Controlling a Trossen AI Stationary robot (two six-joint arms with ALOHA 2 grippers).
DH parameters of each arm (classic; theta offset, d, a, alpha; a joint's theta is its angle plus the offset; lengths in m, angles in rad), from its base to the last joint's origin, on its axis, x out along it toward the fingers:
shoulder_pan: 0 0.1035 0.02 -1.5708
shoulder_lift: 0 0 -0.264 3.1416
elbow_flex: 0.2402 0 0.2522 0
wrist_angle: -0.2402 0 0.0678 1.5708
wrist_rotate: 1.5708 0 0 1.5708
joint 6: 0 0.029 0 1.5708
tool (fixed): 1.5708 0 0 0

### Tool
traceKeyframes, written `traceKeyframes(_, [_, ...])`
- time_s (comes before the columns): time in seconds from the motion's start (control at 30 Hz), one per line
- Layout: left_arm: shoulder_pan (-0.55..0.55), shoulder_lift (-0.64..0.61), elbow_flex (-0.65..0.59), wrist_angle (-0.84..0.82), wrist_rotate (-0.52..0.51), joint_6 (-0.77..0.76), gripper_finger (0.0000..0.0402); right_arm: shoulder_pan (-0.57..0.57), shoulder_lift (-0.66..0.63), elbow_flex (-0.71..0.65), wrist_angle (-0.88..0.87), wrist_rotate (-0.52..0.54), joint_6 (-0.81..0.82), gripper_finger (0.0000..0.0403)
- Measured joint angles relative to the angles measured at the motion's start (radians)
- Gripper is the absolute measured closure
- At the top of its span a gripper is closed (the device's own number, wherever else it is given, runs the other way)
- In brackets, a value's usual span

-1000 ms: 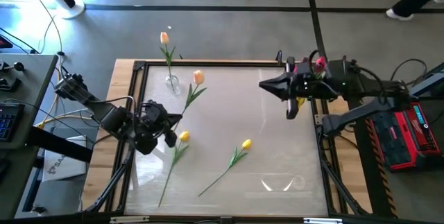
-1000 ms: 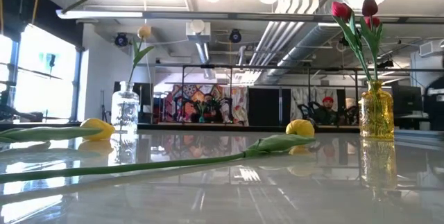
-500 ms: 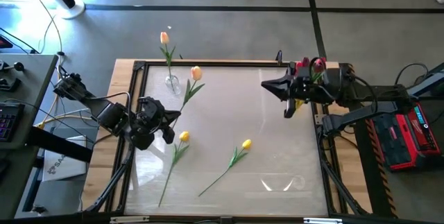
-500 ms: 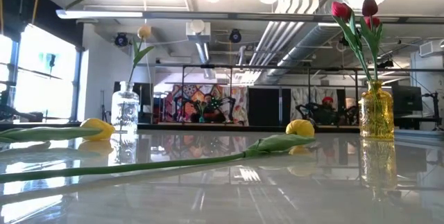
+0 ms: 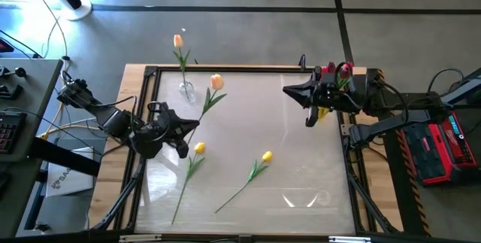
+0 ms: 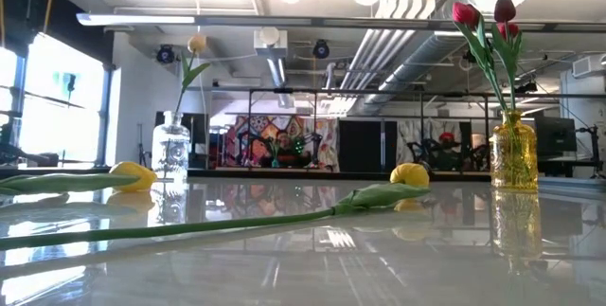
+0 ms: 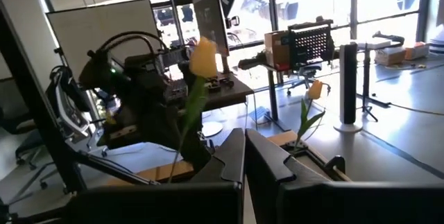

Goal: Sort flowers into vase by color
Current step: Put the light pink tulip into the transparent vase

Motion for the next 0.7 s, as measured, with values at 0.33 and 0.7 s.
traceKeyframes(0.33, [0.017,0.0,0.0,0.246,-0.003,0.309,0.0401,0.0,0.0,0.0,-0.002,0.001,0.007,0.0403])
traceKeyframes(0.7, [0.025,-0.005,0.0,0.304,0.005,0.37,0.0401,0.0,0.001,0.001,-0.002,-0.001,0.007,0.0402])
